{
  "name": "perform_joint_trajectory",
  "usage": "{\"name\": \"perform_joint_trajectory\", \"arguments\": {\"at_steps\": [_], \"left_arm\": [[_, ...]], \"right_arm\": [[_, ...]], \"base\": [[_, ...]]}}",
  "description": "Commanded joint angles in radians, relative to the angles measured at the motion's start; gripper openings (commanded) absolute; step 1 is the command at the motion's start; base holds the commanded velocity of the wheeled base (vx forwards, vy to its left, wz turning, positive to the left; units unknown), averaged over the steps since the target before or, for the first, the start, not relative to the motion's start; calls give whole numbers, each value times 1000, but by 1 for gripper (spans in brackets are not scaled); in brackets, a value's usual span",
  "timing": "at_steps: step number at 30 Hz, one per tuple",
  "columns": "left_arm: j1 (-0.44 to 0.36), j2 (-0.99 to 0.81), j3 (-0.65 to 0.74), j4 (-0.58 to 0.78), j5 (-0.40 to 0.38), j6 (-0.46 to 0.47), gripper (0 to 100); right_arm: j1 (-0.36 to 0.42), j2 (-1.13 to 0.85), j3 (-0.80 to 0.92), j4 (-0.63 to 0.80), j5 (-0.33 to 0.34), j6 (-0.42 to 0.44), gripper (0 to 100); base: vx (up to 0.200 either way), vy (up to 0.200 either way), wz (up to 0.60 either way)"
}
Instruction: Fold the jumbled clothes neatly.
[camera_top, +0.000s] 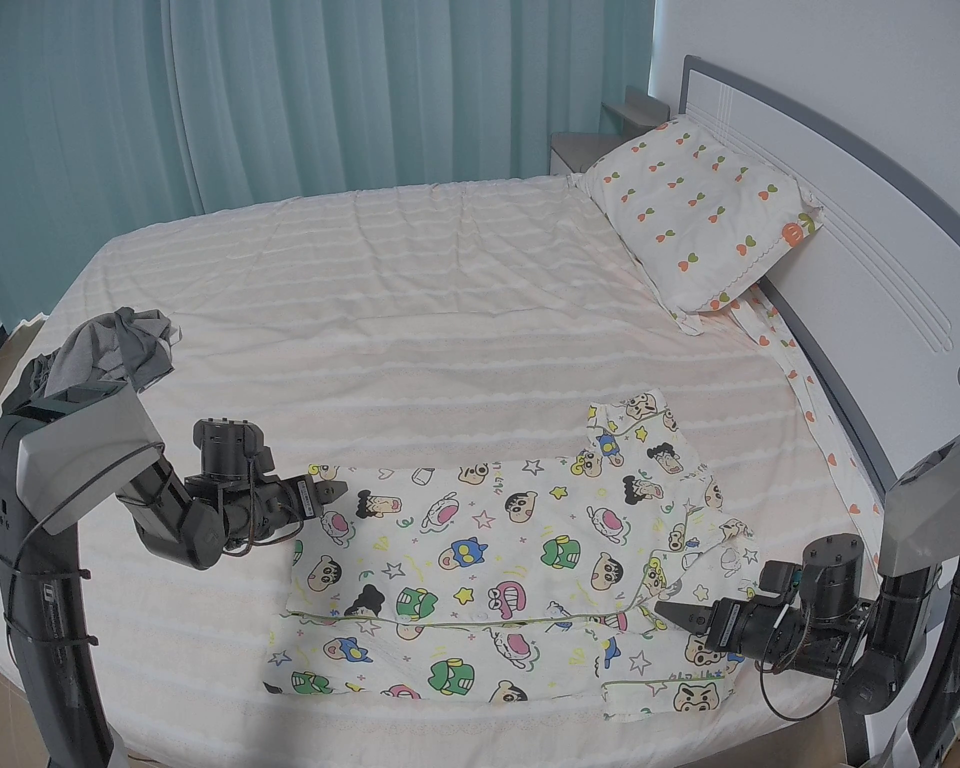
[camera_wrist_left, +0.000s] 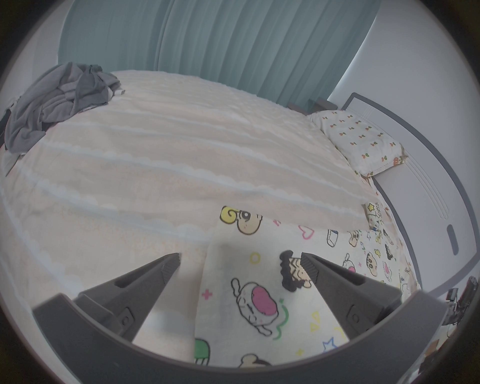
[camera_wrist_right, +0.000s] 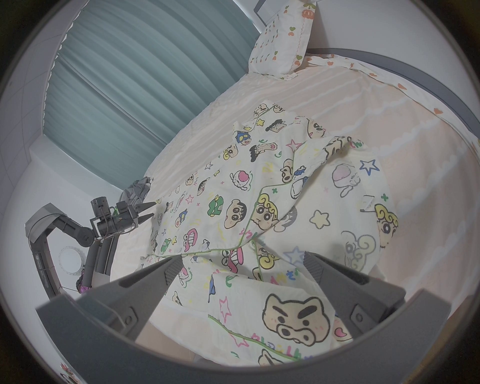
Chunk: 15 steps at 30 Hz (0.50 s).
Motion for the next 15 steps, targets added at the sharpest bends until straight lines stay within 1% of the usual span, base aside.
{"name": "perform_joint_trajectory", "arguments": {"at_steps": [1,5,9,15], "left_arm": [[-23,62,-11,-40,21,-25,100],[-50,62,-19,-40,20,-63,100],[-72,85,-43,-43,21,-65,100],[-64,89,-62,-43,24,-65,100]], "right_arm": [[9,3,16,-12,0,1,100],[9,3,16,-12,1,1,100],[10,3,16,-12,0,1,100],[12,3,16,-12,0,1,100]], "base": [[0,0,0],[0,0,0],[0,0,0],[0,0,0]]}}
